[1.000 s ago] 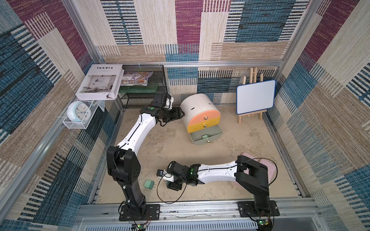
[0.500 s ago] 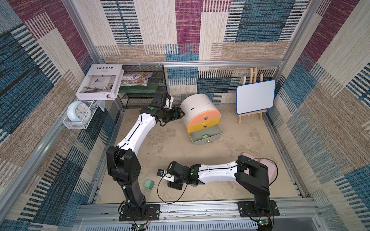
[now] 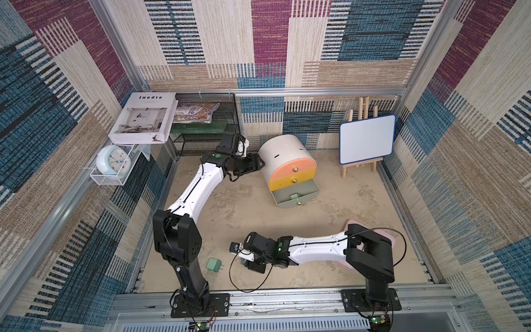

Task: Place the plugs into the drawer by color
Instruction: Pick up the plug from the center of the board, then place the plug in the drawer.

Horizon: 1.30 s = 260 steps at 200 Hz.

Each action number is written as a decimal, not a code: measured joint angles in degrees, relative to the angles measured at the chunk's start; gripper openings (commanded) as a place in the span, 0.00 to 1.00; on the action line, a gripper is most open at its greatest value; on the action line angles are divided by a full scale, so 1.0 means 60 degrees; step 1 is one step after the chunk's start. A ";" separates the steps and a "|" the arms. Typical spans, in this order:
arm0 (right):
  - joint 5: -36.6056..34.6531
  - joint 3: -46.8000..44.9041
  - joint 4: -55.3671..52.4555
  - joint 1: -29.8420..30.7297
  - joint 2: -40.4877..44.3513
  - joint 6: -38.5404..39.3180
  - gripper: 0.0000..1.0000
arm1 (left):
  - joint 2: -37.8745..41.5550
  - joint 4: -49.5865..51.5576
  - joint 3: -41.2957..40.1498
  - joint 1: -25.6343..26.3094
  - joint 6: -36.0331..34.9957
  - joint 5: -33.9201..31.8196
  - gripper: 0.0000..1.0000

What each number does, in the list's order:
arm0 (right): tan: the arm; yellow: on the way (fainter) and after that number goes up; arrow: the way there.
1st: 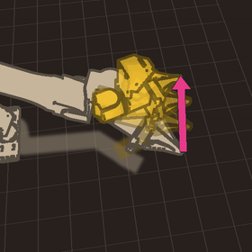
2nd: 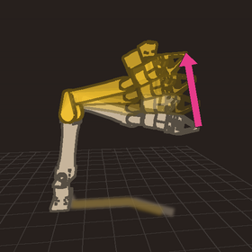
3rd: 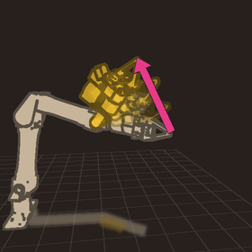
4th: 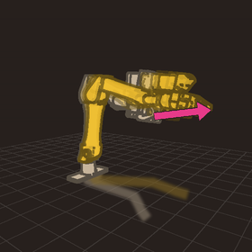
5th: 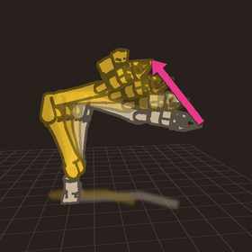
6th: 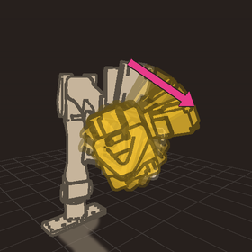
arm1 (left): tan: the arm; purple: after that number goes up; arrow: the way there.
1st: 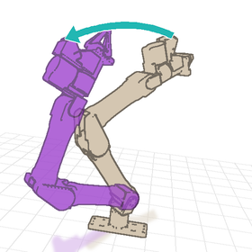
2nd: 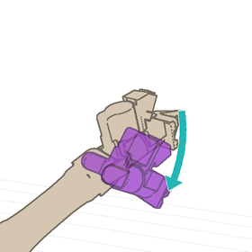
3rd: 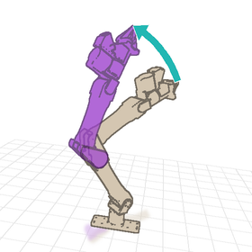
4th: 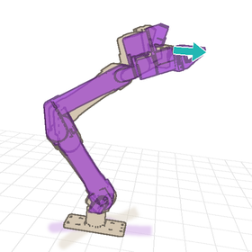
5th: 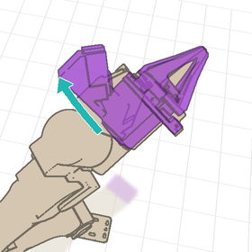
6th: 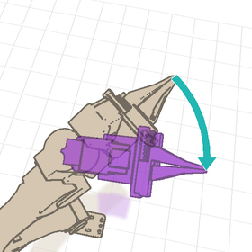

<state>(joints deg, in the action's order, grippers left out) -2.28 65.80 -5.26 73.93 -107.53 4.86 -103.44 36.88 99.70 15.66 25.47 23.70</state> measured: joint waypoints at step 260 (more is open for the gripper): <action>-0.0754 0.0204 0.0182 -0.5082 0.1668 -0.1228 0.42 | 0.0000 -0.0004 -0.0058 -0.0007 0.0004 0.0004 0.74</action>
<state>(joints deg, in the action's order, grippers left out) -6.81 67.02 -4.16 43.44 -97.51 -2.50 -103.44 36.86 99.35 15.62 25.50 23.73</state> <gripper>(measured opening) 0.455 0.743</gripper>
